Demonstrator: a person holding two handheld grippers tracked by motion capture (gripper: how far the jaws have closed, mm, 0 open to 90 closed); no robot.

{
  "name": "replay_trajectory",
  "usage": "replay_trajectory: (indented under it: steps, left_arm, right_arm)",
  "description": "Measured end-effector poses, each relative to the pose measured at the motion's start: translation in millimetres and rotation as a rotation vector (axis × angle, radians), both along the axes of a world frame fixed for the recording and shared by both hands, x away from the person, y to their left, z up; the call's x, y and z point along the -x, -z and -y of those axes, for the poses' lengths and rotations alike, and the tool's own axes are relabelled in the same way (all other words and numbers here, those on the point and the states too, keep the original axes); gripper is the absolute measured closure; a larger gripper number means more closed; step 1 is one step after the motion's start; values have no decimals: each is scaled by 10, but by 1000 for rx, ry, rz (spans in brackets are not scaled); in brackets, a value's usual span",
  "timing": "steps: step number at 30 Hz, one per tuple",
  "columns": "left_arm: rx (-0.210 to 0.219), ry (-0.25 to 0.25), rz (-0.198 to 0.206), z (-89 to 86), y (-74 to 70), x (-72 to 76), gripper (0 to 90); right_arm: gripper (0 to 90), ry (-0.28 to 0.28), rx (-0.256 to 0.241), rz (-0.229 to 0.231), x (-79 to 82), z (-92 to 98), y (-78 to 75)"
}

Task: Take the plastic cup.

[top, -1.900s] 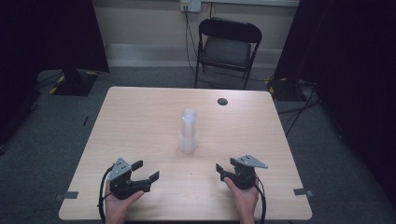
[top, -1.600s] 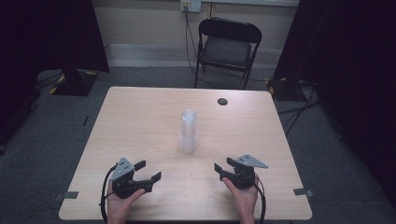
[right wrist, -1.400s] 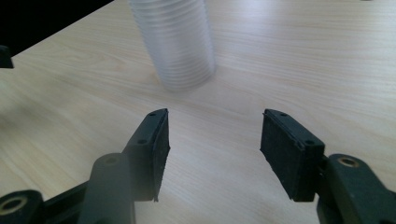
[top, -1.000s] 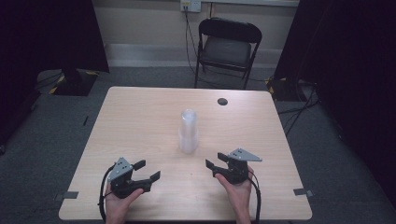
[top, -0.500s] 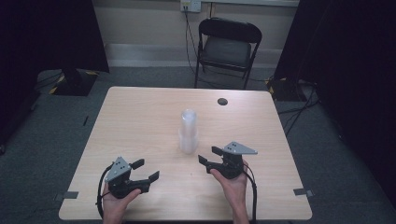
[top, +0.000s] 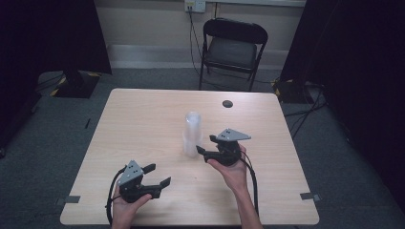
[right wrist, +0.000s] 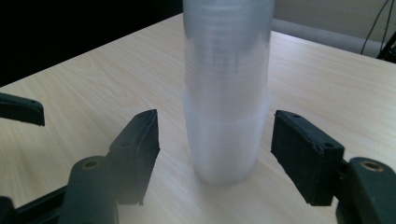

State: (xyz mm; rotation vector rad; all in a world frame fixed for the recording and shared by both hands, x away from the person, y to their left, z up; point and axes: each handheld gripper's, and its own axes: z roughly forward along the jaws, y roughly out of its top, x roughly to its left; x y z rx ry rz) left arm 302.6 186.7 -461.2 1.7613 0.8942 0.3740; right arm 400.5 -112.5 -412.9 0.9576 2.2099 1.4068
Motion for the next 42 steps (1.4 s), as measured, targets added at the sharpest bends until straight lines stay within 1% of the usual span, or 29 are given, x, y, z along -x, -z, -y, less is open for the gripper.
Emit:
replay_trajectory:
  steps: [2,5,7,8,9,10,11,13,14,17,18,20,21,23,25,26,28,30,34,36,37,38,42]
  left_arm:
    - [1,3,-3,5,4,4,207]
    - [-10,7,-1,9,5,13,207]
    - [-6,9,-6,17,17,12,204]
    - [-16,9,-14,16,23,8,202]
    - [-15,7,-14,21,30,2,202]
    - [-17,6,-18,30,35,-1,202]
    - [-14,7,-19,34,35,-3,202]
    - [-4,7,-16,38,30,0,202]
    - [-9,9,-14,35,25,0,201]
    - [-10,8,-18,25,25,-5,199]
    - [-7,7,-16,23,27,-6,199]
    - [-4,2,-22,10,24,-2,199]
    - [-2,2,-21,6,23,1,199]
    - [1,-3,-20,-12,23,4,199]
    - [6,-9,-26,-29,27,2,198]
    - [10,-10,-27,-35,28,1,196]
    - [9,-13,-28,-49,25,-1,196]
    - [8,-13,-26,-57,24,-5,195]
    - [14,-19,-28,-69,21,-9,193]
    - [16,-18,-27,-72,30,-4,190]
    - [26,-20,-27,-68,38,-6,190]
    - [20,-21,-30,-69,43,-8,187]
    - [20,-15,-36,-64,62,-13,186]
  right_arm:
    - [316,-3,14,14,-48,-50,-41]
    - [291,-17,15,26,-133,-112,-90]
    - [273,-23,19,36,-184,-141,-116]
    - [252,-17,22,39,-210,-155,-126]
    - [244,-14,23,45,-240,-166,-132]
    - [244,-18,18,43,-265,-176,-135]
    - [227,-23,20,42,-347,-201,-134]
    - [223,-20,20,43,-370,-212,-133]
    - [218,-33,15,34,-431,-246,-134]
    - [216,-28,25,40,-461,-281,-136]
    - [213,-39,11,42,-503,-312,-126]
    - [211,-37,6,41,-521,-325,-118]
    - [211,-38,3,33,-550,-341,-104]
    - [213,-36,16,33,-603,-385,-58]
    - [217,-38,18,24,-620,-397,-38]
    - [223,-46,4,10,-638,-408,-12]
    - [223,-37,9,13,-649,-420,19]
    - [223,-39,3,1,-662,-426,40]
    - [235,-37,21,12,-672,-451,68]
    - [237,-36,19,16,-670,-450,76]
    - [237,-40,11,14,-675,-449,82]
    - [239,-42,13,17,-676,-462,88]
    - [239,-45,17,21,-674,-480,98]
